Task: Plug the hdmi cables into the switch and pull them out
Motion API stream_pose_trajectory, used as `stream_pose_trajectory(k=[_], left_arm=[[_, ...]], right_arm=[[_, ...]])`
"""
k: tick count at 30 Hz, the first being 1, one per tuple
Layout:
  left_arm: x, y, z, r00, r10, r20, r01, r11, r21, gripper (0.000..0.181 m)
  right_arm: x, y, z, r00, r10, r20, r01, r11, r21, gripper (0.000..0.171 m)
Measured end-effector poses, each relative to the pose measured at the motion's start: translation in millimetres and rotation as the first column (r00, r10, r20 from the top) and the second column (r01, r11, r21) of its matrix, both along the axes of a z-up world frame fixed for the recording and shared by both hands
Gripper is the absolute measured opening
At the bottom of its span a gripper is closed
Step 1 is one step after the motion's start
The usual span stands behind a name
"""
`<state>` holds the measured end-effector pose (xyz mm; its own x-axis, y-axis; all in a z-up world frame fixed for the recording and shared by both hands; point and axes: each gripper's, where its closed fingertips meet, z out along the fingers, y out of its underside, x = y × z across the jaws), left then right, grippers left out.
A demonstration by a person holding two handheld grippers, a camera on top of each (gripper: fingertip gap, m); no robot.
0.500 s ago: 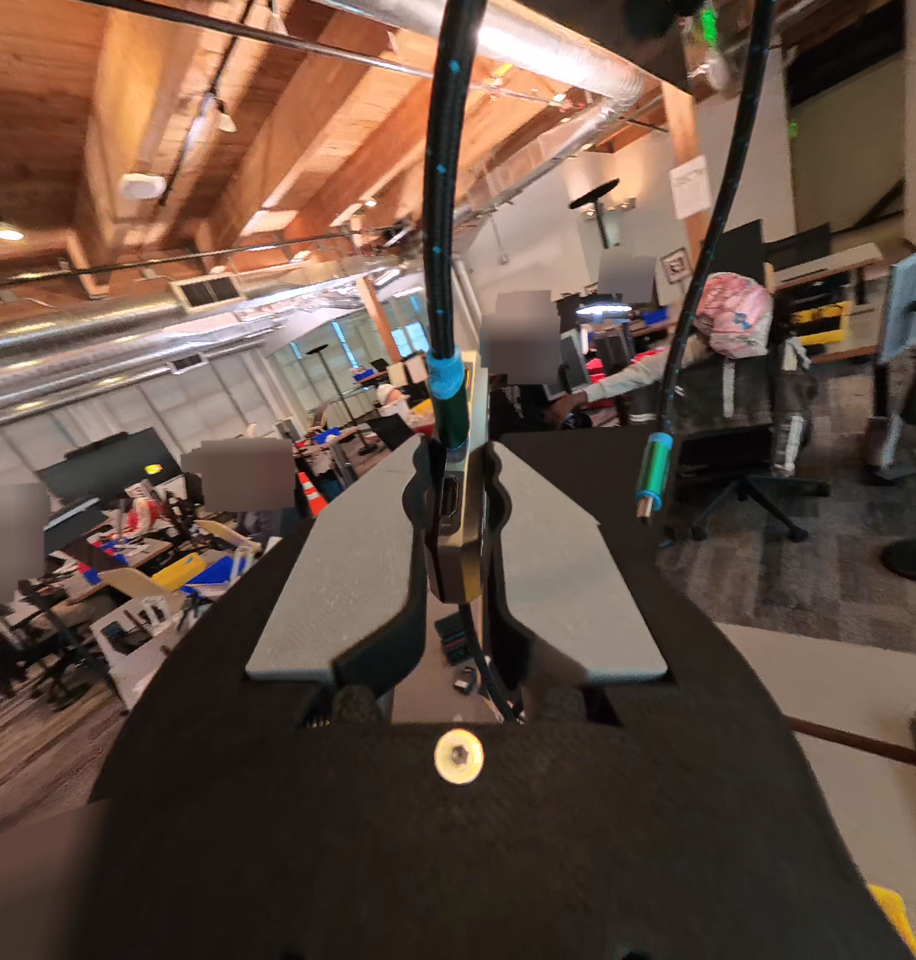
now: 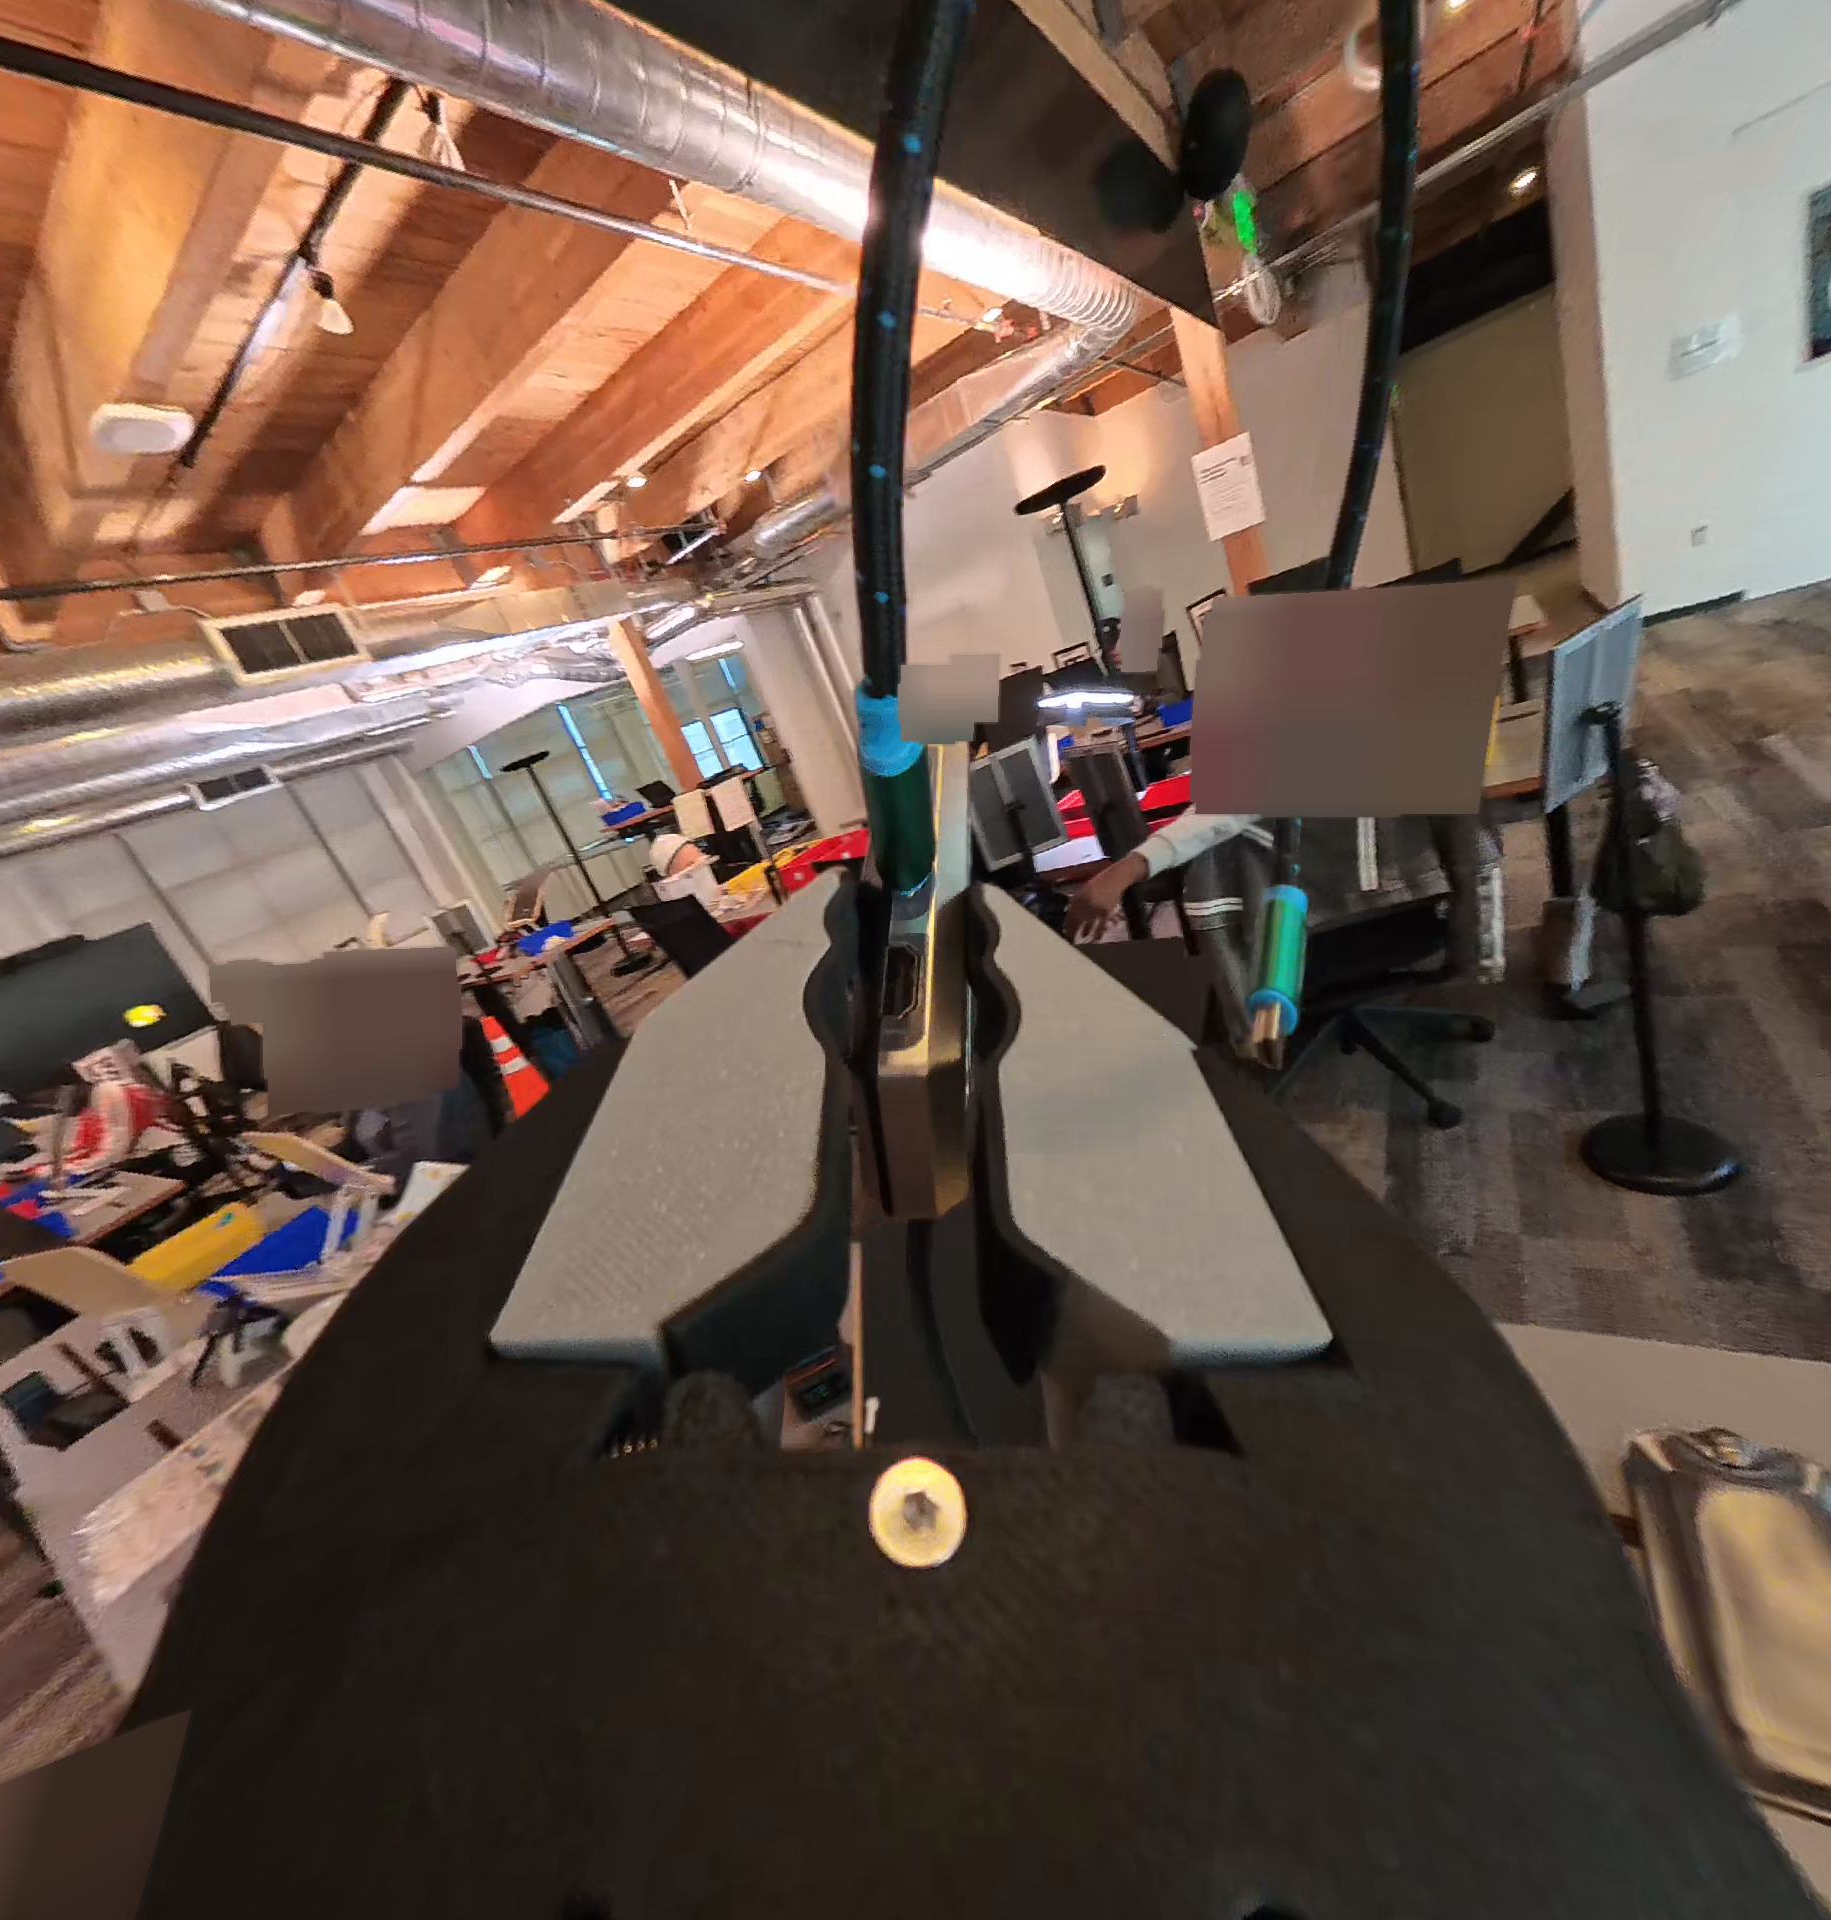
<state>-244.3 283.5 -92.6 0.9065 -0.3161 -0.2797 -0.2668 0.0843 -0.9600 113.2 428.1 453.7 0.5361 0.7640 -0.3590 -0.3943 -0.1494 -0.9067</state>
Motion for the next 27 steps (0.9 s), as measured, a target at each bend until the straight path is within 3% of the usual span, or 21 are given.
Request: stream_pose_trajectory(k=[4,10,16,21,25,27], left_arm=[[-1.6,0.8,-0.3,1.000,0.001,0.014,0.000,1.000,-0.009,0.012],[-1.3,0.8,-2.0,1.000,0.004,0.001,-0.004,1.000,-0.015,0.011],[-0.8,0.0,-0.2,1.000,0.000,0.004,0.000,1.000,-0.011,0.011],[-0.4,-0.4,-0.8,1.000,0.007,-0.016,-0.007,1.000,-0.006,0.009],[-0.3,0.5,-4.0,1.000,0.005,-0.018,-0.005,1.000,-0.022,0.009],[-0.6,1.2,-4.9,1.000,0.006,-0.019,-0.006,1.000,-0.025,0.009]], right_arm=[[4.7,12.1,-10.5,1.000,-0.010,0.014,0.010,1.000,-0.018,0.018],[-0.9,31.9,-66.1,0.993,0.036,0.110,-0.030,0.998,-0.059,0.018],[-27.5,38.1,-202.0,0.875,0.207,0.437,-0.130,0.971,-0.200,0.018],[-35.9,40.7,-350.6,0.652,0.345,0.675,-0.122,0.927,-0.355,0.018],[-37.4,43.1,-436.3,0.574,0.450,0.684,-0.108,0.869,-0.482,0.018],[-32.9,44.4,-472.4,0.484,0.481,0.731,-0.073,0.855,-0.514,0.018]])
